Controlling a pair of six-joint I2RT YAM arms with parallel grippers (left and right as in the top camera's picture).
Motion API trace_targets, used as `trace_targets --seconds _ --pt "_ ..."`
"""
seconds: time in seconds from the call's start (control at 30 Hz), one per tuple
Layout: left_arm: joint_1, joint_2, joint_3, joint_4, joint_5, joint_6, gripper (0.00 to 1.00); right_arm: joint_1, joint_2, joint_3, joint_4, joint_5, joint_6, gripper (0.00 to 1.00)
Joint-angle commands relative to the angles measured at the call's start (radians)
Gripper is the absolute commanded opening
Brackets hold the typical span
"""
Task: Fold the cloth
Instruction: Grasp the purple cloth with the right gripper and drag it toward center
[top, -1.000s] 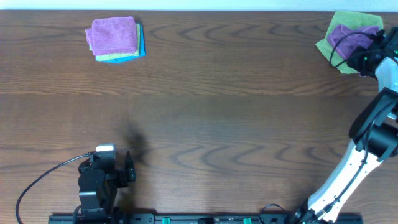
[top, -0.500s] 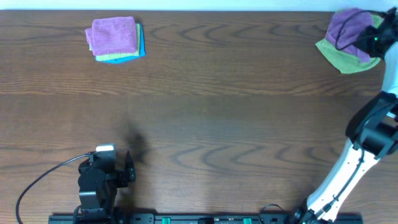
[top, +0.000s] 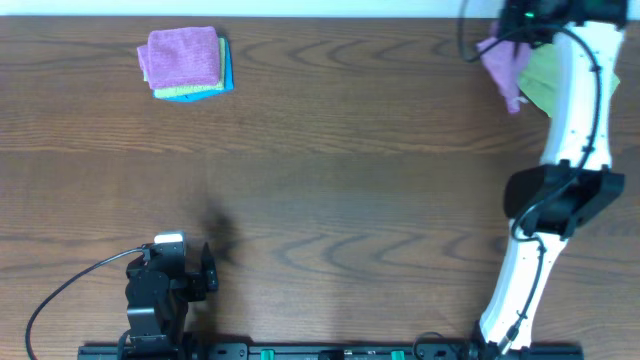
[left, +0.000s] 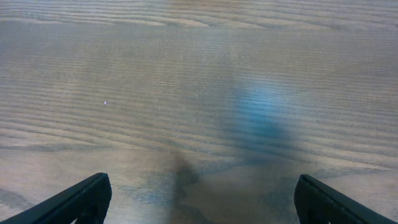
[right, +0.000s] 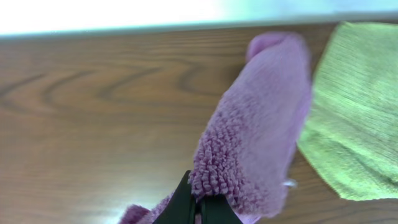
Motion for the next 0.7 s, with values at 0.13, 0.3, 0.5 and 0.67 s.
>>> trace_targets --seconds 0.13,0.3,0.5,0.67 --pt "0.004 -0.006 -0.007 -0.016 -0.010 0.006 0.95 0.183 -0.211 0.036 -0.115 0.146 -0.029 0.02" --pt "0.004 -0.006 -0.007 -0.016 -0.010 0.006 0.95 0.293 -0.332 0.032 -0.215 0.225 0.006 0.01" --pt "0.004 -0.006 -0.007 -0.016 -0.010 0.006 0.95 0.361 -0.482 -0.024 -0.299 0.256 0.037 0.02" --pt "0.004 -0.006 -0.007 -0.016 -0.010 0.006 0.95 0.375 -0.663 -0.184 -0.307 0.302 0.051 0.02"
